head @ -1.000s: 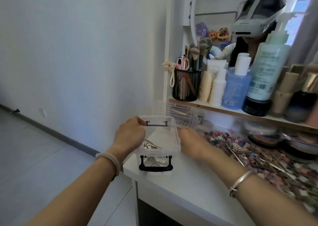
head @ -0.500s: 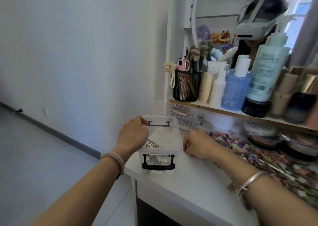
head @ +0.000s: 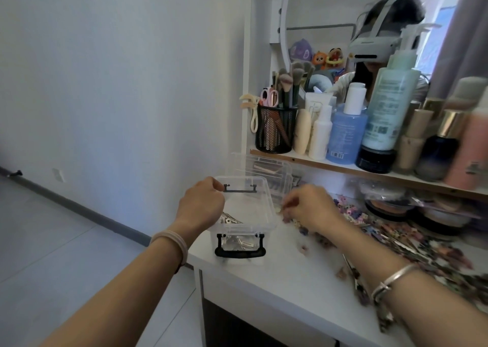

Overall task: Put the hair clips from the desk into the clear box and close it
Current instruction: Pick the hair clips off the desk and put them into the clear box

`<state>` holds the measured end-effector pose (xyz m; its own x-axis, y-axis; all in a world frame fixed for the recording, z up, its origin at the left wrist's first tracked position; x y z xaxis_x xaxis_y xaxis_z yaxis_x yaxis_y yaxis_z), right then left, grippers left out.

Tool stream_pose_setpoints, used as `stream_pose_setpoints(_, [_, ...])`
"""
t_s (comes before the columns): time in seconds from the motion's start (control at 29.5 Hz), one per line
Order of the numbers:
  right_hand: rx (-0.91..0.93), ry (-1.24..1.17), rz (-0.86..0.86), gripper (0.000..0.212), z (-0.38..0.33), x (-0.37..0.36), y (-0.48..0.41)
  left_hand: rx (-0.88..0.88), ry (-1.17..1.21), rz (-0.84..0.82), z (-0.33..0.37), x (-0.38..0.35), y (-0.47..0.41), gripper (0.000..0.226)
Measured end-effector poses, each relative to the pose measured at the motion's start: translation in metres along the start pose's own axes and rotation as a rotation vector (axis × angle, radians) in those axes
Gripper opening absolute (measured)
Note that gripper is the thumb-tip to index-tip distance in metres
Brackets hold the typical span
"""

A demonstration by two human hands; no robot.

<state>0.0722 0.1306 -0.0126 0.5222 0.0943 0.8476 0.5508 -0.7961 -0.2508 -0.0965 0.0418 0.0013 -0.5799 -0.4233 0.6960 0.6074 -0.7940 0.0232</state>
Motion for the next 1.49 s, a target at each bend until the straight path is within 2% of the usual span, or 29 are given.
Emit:
stream_pose_setpoints(0.07, [-0.032,-0.271,0.147,0.015,-0.011,0.017,-0.004,-0.002,0.017,-0.005,0.001,-0.001,0.001,0.036])
stream_pose_setpoints(0.14, [0.003,-0.486,0.088,0.017,-0.029,0.024,-0.007,-0.007,0.025,-0.007,0.002,-0.001,0.002,0.036])
stream_pose_setpoints(0.2, [0.06,-0.458,-0.063,0.018,-0.044,0.022,-0.009,-0.008,0.02,-0.002,0.003,-0.002,0.001,0.036])
stream_pose_setpoints(0.24, [0.074,-0.424,-0.085,0.018,-0.045,0.021,-0.011,-0.008,0.015,-0.002,0.003,-0.002,0.001,0.036])
stream_pose_setpoints(0.34, [0.032,-0.457,0.054,0.018,-0.031,0.025,-0.019,-0.014,-0.001,-0.007,0.004,-0.001,-0.001,0.036])
stream_pose_setpoints(0.41, [0.001,-0.361,0.058,0.02,-0.016,0.019,-0.021,-0.014,-0.005,-0.008,0.004,-0.002,-0.001,0.035])
stream_pose_setpoints(0.54, [0.034,0.128,-0.208,0.038,0.009,-0.016,-0.023,-0.02,0.016,-0.006,0.004,-0.003,0.0,0.036])
stream_pose_setpoints(0.64, [0.131,0.345,-0.272,0.03,0.013,-0.031,-0.026,-0.025,0.031,-0.004,0.004,-0.003,-0.001,0.036])
stream_pose_setpoints(0.71, [0.159,0.389,-0.266,0.038,0.013,-0.033,-0.027,-0.024,0.028,-0.002,0.004,-0.003,-0.002,0.036])
stream_pose_setpoints(0.91, [0.17,0.324,-0.378,0.023,0.013,-0.026,-0.023,-0.029,0.005,-0.004,0.004,-0.003,-0.002,0.036])
stream_pose_setpoints(0.98, [0.178,0.308,-0.396,0.024,0.012,-0.022,-0.017,-0.027,0.004,-0.005,0.005,-0.004,-0.002,0.036])
stream_pose_setpoints(1.05, [0.168,0.278,-0.365,0.025,0.015,-0.019,-0.014,-0.025,0.001,-0.005,0.006,-0.005,-0.001,0.037])
stream_pose_setpoints(1.12, [0.128,0.194,-0.22,0.023,0.012,-0.009,-0.013,-0.024,0.001,-0.003,0.007,-0.005,-0.001,0.037])
stream_pose_setpoints(1.19, [0.096,-0.014,0.015,0.019,0.002,0.012,-0.013,-0.028,0.007,-0.004,0.008,-0.006,0.0,0.037])
stream_pose_setpoints(1.25, [0.106,-0.269,0.13,0.019,-0.016,0.029,-0.012,-0.03,0.018,-0.013,0.01,-0.008,0.001,0.037])
stream_pose_setpoints(1.32, [0.138,-0.436,0.04,0.018,-0.033,0.034,-0.011,-0.033,0.023,-0.024,0.012,-0.011,0.003,0.037])
stream_pose_setpoints(1.39, [0.149,-0.438,-0.083,0.018,-0.04,0.031,-0.01,-0.036,0.028,-0.029,0.014,-0.013,0.004,0.037])
stream_pose_setpoints(1.42, [0.142,-0.426,-0.071,0.018,-0.036,0.03,-0.011,-0.037,0.032,-0.033,0.015,-0.013,0.004,0.036])
stream_pose_setpoints(1.49, [0.088,-0.385,0.063,0.013,-0.021,0.033,-0.014,-0.035,0.039,-0.041,0.015,-0.013,0.003,0.037])
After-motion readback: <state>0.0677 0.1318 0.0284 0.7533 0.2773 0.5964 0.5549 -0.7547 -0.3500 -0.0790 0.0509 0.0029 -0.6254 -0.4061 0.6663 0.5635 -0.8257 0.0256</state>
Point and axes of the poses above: each hand's wrist, its own y-axis away from the middle knuckle, its own x-axis out of the back of the hand, z = x × y, the point moved 3 cm from there along -y, towards the middle knuckle, and after that the axes turned 8 degrees about x, right-handed, at the moved point
